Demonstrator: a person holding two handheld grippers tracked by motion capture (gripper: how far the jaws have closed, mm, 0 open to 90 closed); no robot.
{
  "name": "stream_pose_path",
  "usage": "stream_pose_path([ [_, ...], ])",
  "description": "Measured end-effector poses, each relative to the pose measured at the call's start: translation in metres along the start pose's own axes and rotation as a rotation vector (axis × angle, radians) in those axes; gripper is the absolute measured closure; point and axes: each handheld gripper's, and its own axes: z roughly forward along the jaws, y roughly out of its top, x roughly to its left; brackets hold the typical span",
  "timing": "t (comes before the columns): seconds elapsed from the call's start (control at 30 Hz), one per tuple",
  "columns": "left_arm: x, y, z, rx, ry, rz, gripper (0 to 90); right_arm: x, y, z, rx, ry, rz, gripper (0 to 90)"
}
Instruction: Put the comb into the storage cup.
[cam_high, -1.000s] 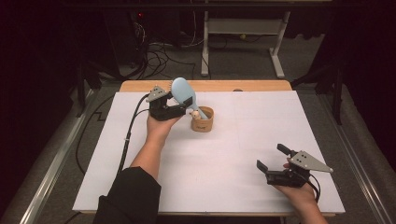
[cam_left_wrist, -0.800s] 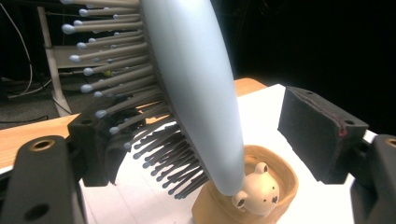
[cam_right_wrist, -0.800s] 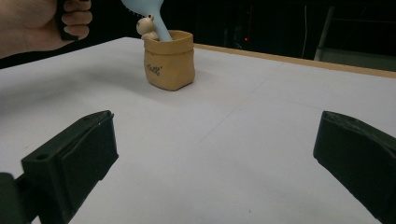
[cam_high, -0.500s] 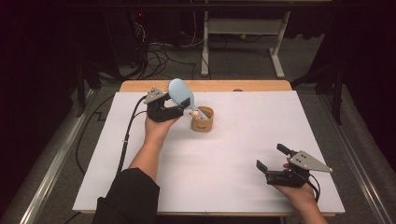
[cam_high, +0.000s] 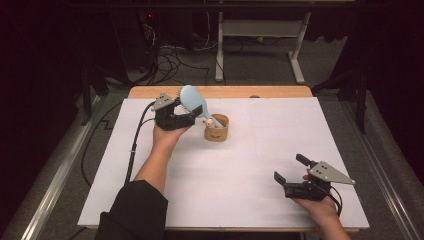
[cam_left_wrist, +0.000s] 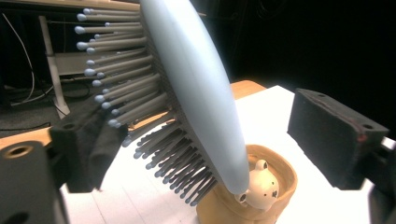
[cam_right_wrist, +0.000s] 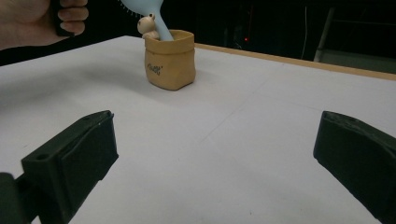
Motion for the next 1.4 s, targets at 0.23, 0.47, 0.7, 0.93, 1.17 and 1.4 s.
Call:
stream_pose_path([
  [0.23, -0.001, -0.002, 0.001, 0.029, -0.001, 0.007, 2.6, 0.0, 0.0, -0.001, -0.001, -0.001, 0.002, 0.3],
  [0.47, -0.004, -0.003, -0.007, 0.039, -0.021, 0.018, 0.6, 0.0, 0.0, 0.0, 0.001, -0.005, 0.0, 0.3],
  [0.7, -0.003, -0.008, -0.025, 0.031, -0.035, 0.009, 0.6, 0.001, 0.001, -0.001, 0.001, -0.006, -0.007, 0.3],
  [0.93, -0.006, -0.025, -0.039, 0.032, -0.042, 0.003, 0.6, 0.001, 0.001, 0.0, 0.004, -0.013, -0.012, 0.3],
  [1.17, -0.006, -0.044, -0.059, 0.022, -0.052, -0.02, 1.2, 0.001, 0.001, -0.001, 0.006, -0.021, -0.014, 0.3],
  [1.4, -0.007, -0.072, -0.079, 0.042, -0.061, -0.03, 2.0, 0.001, 0.001, -0.001, 0.008, -0.025, -0.012, 0.3],
])
